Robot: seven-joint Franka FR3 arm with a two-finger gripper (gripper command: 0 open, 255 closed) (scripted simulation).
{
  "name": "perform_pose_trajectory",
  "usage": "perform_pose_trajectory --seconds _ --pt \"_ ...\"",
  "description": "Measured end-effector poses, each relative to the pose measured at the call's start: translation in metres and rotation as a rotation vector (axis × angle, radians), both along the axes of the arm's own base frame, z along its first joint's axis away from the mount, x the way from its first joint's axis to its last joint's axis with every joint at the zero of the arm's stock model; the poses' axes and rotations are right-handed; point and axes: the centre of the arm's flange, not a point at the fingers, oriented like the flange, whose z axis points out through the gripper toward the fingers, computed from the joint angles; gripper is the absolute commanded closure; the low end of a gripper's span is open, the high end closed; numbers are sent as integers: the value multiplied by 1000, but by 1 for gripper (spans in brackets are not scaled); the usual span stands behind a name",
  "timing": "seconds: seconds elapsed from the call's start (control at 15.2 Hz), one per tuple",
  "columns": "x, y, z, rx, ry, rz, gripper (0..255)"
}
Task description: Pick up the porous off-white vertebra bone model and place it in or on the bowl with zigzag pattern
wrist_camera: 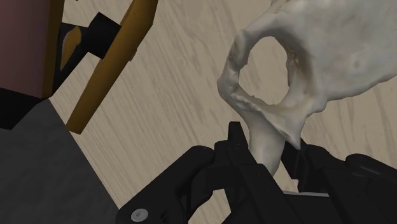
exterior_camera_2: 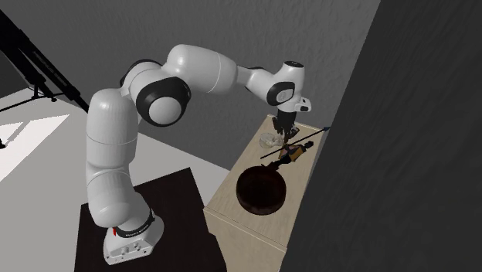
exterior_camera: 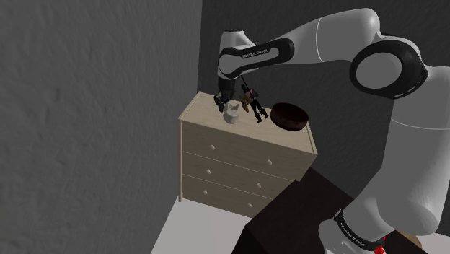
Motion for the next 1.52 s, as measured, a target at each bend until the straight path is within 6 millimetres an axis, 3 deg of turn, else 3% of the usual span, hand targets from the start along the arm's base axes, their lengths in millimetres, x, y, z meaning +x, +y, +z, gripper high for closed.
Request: perform_pose_trajectory --seconds 0.2,1.52 --pt "0 0 2 0 0 0 255" --pt "0 0 106 0 0 0 255"
